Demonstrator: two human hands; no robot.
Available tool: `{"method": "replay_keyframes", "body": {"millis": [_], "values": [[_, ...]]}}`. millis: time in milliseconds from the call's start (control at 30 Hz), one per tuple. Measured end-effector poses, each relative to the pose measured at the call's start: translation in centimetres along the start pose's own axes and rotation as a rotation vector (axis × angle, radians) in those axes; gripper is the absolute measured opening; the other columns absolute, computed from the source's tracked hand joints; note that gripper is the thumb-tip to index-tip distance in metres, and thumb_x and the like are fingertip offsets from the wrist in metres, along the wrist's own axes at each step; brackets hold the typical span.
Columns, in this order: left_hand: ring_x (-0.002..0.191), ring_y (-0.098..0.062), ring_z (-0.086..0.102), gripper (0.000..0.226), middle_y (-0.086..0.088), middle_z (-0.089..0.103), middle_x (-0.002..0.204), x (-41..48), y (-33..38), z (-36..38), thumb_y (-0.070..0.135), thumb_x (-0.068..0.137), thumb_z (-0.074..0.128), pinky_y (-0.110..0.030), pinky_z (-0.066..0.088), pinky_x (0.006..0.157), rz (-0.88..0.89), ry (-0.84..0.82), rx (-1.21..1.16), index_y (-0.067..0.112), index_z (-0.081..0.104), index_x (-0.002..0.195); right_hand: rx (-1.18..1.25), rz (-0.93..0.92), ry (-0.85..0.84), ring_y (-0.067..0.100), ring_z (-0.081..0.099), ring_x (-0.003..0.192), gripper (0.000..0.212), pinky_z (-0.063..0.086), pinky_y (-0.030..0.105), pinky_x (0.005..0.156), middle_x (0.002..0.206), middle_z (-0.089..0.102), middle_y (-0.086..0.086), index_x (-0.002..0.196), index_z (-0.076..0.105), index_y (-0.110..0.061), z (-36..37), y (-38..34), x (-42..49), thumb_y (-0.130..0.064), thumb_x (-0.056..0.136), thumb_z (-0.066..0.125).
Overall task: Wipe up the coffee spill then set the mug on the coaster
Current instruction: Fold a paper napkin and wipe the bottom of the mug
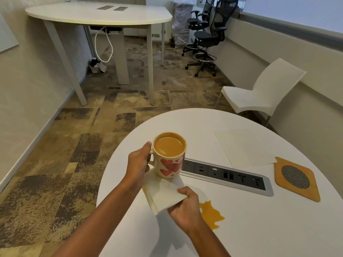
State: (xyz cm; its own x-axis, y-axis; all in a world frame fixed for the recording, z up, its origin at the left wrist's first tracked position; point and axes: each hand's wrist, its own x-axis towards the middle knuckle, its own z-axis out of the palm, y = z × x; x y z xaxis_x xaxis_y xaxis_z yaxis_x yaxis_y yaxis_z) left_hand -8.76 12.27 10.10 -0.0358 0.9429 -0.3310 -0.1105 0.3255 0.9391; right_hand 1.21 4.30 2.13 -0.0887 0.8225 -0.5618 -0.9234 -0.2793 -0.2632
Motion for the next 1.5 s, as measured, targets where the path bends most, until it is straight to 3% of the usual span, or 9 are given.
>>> {"method": "replay_keyframes", "body": {"millis": [300,400,533,700,867,1033,1167,1233,1500], "values": [[0.052,-0.013,0.02,0.038,-0.001,0.027,0.056,-0.4,-0.5,-0.3,0.025,0.091,0.048,-0.024,0.02,0.048,-0.029,-0.06,0.025,0.014,0.037,0.056,-0.216,-0.02,-0.01,0.039,0.058,0.093,0.05,0.051,0.046,0.08,0.1,0.066,0.023,0.114,0.054,0.001,-1.1,-5.2,-1.2,-0.01,0.066,0.043],[0.053,-0.014,0.02,0.038,-0.001,0.027,0.056,-0.7,-0.5,-0.2,0.026,0.091,0.049,-0.024,0.021,0.049,-0.031,-0.082,0.042,0.013,0.04,0.056,-0.258,-0.06,0.014,0.036,0.061,0.084,0.03,0.052,0.043,0.075,0.077,0.072,0.019,0.102,0.059,-0.002,-1.1,-6.7,-1.1,-0.018,0.083,0.041],[0.051,-0.013,0.02,0.038,0.005,0.029,0.046,-1.1,-0.6,0.0,0.026,0.09,0.049,-0.023,0.022,0.047,-0.039,-0.109,0.045,0.013,0.042,0.056,-0.258,-0.031,0.015,0.034,0.07,0.072,0.042,0.059,0.039,0.061,0.075,0.074,0.017,0.105,0.061,-0.009,-1.1,-7.0,-0.1,-0.038,0.095,0.032],[0.045,-0.01,0.02,0.035,0.01,0.029,0.038,-1.3,-0.4,0.1,0.026,0.09,0.05,-0.017,0.024,0.039,-0.054,-0.117,0.014,0.015,0.043,0.057,-0.232,0.035,-0.076,0.037,0.071,0.069,0.05,0.059,0.045,0.059,0.082,0.073,0.023,0.093,0.069,0.0,-0.2,-5.7,0.2,-0.037,0.06,0.077],[0.035,-0.007,0.02,0.029,0.011,0.027,0.037,-1.2,-0.3,-0.3,0.026,0.089,0.052,-0.014,0.021,0.032,-0.07,-0.119,-0.056,0.016,0.047,0.061,-0.201,-0.024,0.025,0.035,0.071,0.069,0.055,0.059,0.041,0.054,0.078,0.073,0.02,0.105,0.059,0.0,-1.3,-5.9,1.6,-0.048,0.094,0.032],[0.037,-0.007,0.02,0.025,0.011,0.025,0.038,-1.4,-0.1,-0.6,0.025,0.089,0.05,-0.014,0.021,0.031,-0.053,-0.14,-0.062,0.015,0.05,0.066,-0.212,-0.223,0.254,0.035,0.057,0.098,0.04,0.048,0.05,0.084,0.11,0.059,0.018,0.12,0.047,-0.005,-2.8,-7.1,2.3,-0.035,0.096,0.038],[0.034,-0.007,0.021,0.029,0.011,0.026,0.038,-1.8,-0.1,0.1,0.025,0.09,0.05,-0.014,0.022,0.032,-0.061,-0.158,-0.055,0.015,0.051,0.063,-0.237,-0.106,0.124,0.038,0.055,0.111,0.063,0.05,0.049,0.083,0.124,0.058,0.021,0.132,0.044,-0.004,-2.0,-5.7,3.2,-0.05,0.089,0.041],[0.04,-0.008,0.022,0.023,0.007,0.027,0.044,-2.0,-0.2,0.5,0.025,0.09,0.049,-0.015,0.023,0.033,-0.063,-0.163,-0.045,0.012,0.054,0.072,-0.259,-0.06,-0.076,0.035,0.055,0.115,0.074,0.053,0.045,0.087,0.121,0.061,0.019,0.128,0.052,-0.009,-0.9,-5.0,3.1,-0.053,0.071,0.067],[0.054,-0.013,0.023,0.021,0.0,0.026,0.058,-2.4,-0.5,1.3,0.029,0.091,0.047,-0.021,0.025,0.047,-0.059,-0.148,0.019,0.01,0.053,0.083,-0.031,0.035,-0.328,0.038,0.066,0.095,0.081,0.053,0.047,0.084,0.109,0.066,0.023,0.115,0.058,-0.004,-0.4,-4.3,2.9,-0.014,0.042,0.092]]}}
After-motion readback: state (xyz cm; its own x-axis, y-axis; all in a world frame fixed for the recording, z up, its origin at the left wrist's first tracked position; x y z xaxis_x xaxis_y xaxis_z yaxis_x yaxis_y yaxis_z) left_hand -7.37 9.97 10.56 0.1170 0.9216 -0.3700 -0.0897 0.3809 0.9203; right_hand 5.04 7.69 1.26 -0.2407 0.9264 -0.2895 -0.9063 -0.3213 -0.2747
